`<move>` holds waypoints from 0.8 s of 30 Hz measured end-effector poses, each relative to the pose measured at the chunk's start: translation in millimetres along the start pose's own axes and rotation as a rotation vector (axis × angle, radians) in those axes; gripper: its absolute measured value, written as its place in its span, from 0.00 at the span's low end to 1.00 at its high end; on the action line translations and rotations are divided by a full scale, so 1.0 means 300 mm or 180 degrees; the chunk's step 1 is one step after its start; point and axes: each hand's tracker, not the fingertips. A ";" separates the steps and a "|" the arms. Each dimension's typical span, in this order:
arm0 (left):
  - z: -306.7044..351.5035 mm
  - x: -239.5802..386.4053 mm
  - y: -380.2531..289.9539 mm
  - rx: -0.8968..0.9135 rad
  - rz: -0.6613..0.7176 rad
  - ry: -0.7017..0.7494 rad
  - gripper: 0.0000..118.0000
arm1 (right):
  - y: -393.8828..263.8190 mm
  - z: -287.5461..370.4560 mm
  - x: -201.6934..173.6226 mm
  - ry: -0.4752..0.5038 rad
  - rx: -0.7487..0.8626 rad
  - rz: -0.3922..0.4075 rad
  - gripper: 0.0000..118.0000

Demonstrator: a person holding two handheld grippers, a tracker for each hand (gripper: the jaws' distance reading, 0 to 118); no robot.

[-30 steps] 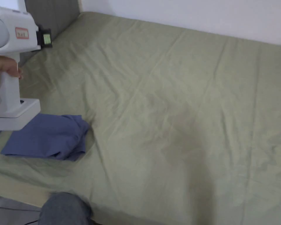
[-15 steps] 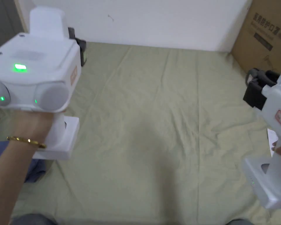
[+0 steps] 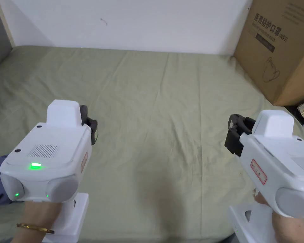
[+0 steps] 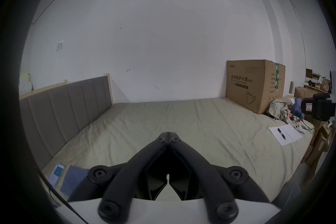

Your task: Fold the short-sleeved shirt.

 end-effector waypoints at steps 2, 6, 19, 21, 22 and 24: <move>0.007 -0.004 -0.022 -0.0027 0.0012 0.0017 0.00 | -0.021 -0.001 -0.003 0.0013 -0.0050 -0.0030 0.00; 0.016 -0.012 -0.041 -0.0085 0.0007 0.0029 0.00 | -0.038 0.005 -0.016 0.0030 -0.0139 -0.0022 0.00; 0.060 0.003 -0.012 0.0012 0.0013 0.0121 1.00 | 0.007 0.032 -0.019 0.0027 -0.0072 -0.0008 0.96; 0.066 0.000 -0.005 0.0039 0.0000 0.0090 1.00 | 0.014 0.037 -0.021 0.0009 -0.0064 0.0003 1.00; 0.066 0.001 -0.003 0.0043 -0.0002 0.0091 1.00 | 0.016 0.040 -0.020 0.0012 -0.0058 -0.0001 1.00; 0.065 0.001 -0.001 0.0050 -0.0025 0.0102 1.00 | 0.016 0.036 -0.008 0.0040 -0.0051 -0.0032 1.00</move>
